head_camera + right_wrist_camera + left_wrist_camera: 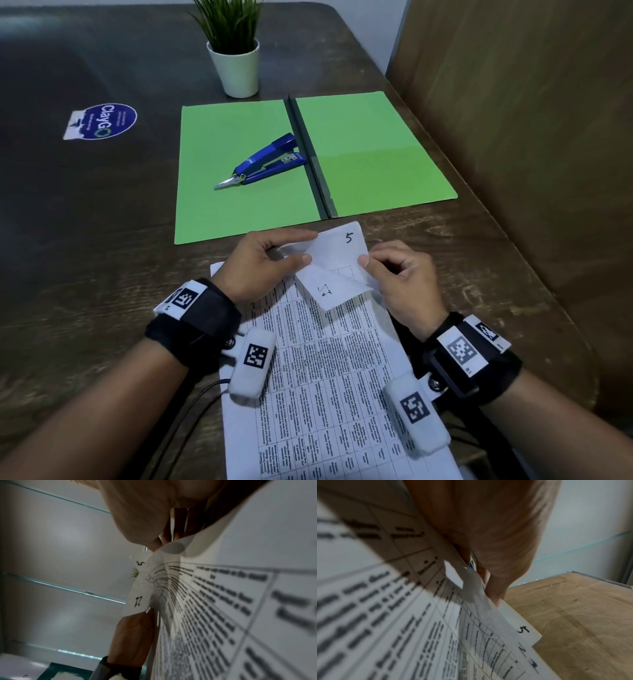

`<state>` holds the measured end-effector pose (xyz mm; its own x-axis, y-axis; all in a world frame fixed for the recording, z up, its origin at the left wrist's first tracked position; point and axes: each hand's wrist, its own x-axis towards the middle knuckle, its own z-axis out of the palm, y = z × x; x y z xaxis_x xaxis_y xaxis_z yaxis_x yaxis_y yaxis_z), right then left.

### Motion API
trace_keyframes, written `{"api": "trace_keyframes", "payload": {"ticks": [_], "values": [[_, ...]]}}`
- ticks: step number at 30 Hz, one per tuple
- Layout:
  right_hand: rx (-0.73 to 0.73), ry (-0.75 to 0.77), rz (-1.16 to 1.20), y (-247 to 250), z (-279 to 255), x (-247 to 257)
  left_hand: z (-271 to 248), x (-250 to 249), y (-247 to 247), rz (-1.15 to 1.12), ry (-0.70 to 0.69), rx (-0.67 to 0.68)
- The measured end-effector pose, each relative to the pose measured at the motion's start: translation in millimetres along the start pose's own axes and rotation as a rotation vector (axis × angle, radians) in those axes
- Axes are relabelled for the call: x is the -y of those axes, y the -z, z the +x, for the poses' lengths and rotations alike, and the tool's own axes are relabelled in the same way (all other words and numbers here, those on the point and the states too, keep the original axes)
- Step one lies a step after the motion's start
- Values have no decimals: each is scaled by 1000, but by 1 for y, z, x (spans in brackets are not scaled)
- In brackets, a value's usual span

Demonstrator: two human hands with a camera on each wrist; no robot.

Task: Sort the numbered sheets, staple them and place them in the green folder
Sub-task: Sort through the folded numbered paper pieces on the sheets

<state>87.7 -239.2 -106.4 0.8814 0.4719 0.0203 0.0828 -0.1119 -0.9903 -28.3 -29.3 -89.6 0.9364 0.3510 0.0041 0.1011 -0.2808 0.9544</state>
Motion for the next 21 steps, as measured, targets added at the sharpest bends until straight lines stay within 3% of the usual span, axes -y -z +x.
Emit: {"api": "trace_keyframes", "payload": {"ticks": [5,9,21], "values": [[-13,13,56,-1,-1,7,2,4,-1,-24,8,-16],[-10,-86,171,-2,-4,14,3,2,-1,-33,35,-4],[-1,15,34,-2,-2,12,1,7,2,-9,26,8]]}}
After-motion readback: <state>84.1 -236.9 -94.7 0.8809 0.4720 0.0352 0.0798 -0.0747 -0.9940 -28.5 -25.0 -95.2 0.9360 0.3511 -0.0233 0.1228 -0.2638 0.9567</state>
